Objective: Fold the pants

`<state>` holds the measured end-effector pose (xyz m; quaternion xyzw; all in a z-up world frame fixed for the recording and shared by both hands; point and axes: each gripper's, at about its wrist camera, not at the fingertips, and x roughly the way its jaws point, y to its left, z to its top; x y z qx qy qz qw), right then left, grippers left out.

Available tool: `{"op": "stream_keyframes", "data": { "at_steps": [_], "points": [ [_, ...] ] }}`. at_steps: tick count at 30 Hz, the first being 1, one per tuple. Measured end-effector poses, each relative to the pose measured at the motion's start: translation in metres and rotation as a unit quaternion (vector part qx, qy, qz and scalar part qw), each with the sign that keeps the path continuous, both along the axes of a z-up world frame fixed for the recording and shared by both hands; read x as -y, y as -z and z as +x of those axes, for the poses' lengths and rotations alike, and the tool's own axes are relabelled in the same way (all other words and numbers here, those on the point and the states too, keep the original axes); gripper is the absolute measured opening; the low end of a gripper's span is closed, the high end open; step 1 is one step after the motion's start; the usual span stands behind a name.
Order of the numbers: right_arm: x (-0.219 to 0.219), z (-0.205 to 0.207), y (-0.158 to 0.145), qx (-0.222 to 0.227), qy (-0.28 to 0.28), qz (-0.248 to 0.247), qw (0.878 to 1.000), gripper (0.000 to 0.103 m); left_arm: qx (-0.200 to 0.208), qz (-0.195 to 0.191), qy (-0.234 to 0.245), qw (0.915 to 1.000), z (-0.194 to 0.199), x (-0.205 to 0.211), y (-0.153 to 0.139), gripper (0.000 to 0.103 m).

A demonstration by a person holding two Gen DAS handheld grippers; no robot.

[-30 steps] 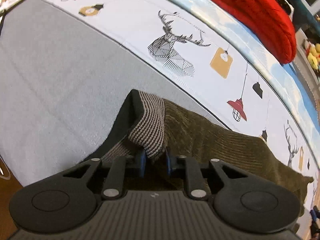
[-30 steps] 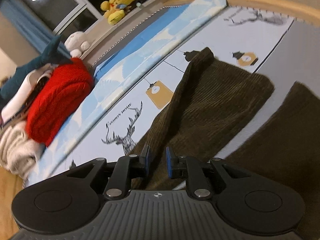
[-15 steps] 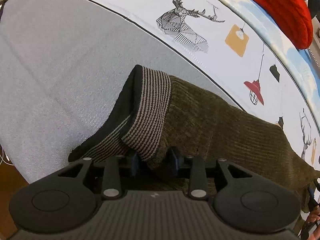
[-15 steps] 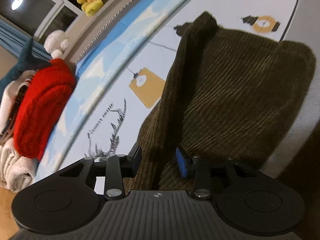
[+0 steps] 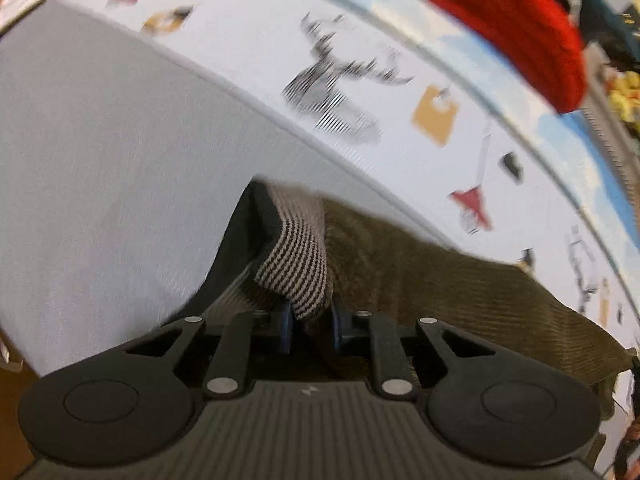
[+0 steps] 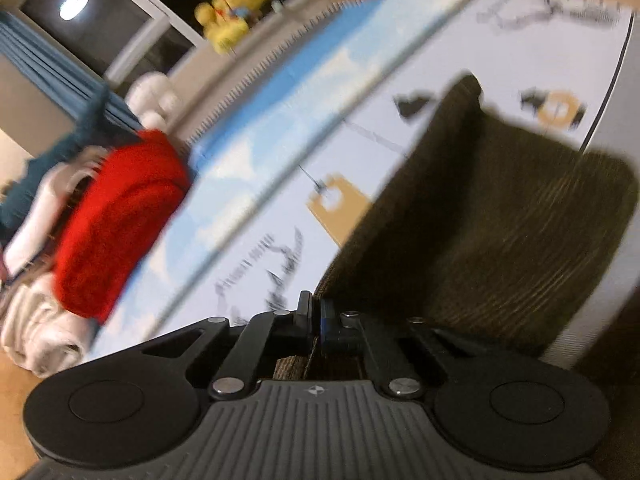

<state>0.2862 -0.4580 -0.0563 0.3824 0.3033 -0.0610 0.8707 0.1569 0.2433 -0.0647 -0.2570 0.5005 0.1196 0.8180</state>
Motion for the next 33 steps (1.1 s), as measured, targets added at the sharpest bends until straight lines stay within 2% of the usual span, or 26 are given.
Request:
{"op": "stream_keyframes", "data": {
  "at_steps": [3,6,9,12,14,15,17,19,22,25,28,31,33],
  "points": [
    [0.002,-0.052,-0.045,0.023,0.009,-0.017,1.0,0.002,0.05,0.01,0.024,0.9984,-0.011,-0.004,-0.021,0.018],
    [0.002,-0.117,-0.068,0.01,0.016,-0.034,0.999,0.002,0.061,0.012,0.033,0.9975,-0.022,-0.017,-0.029,0.017],
    [-0.001,-0.181,-0.054,-0.039,0.014,-0.041,0.998,0.003,0.033,0.019,0.05,0.998,-0.027,-0.026,-0.022,0.017],
    [0.01,-0.218,-0.005,-0.143,0.013,0.017,0.99,0.005,-0.026,0.043,0.093,0.9944,-0.026,-0.023,-0.001,0.017],
    [0.023,-0.227,0.025,-0.196,0.005,0.045,0.98,0.007,-0.069,0.036,0.105,0.9914,-0.024,-0.021,0.017,0.019],
    [0.032,-0.232,0.03,-0.197,0.018,0.038,0.979,0.007,-0.078,0.035,0.106,0.9906,-0.025,-0.022,0.022,0.019],
    [0.055,-0.238,0.023,-0.182,0.041,0.002,0.983,0.007,-0.076,0.022,0.095,0.9923,-0.024,-0.027,0.023,0.025],
    [0.084,-0.246,0.012,-0.154,0.076,-0.008,0.985,0.009,-0.073,-0.001,0.08,0.9941,-0.026,-0.031,0.022,0.032],
    [0.124,-0.262,0.007,-0.135,0.153,-0.018,0.979,0.029,-0.069,-0.014,0.07,0.995,-0.029,-0.033,0.023,0.036],
    [0.149,-0.262,0.021,-0.144,0.191,0.011,0.971,0.032,-0.073,-0.011,0.057,0.9956,-0.028,-0.04,0.024,0.037],
    [0.163,-0.251,0.036,-0.152,0.202,0.044,0.967,0.033,-0.076,-0.017,0.044,0.996,-0.024,-0.039,0.025,0.041],
    [0.169,-0.246,0.051,-0.173,0.225,0.044,0.958,0.036,-0.078,-0.02,0.043,0.9958,-0.022,-0.039,0.027,0.047],
    [0.171,-0.244,0.055,-0.167,0.237,0.056,0.955,0.036,-0.082,-0.014,0.046,0.9954,-0.02,-0.038,0.03,0.047]
  ]
}}
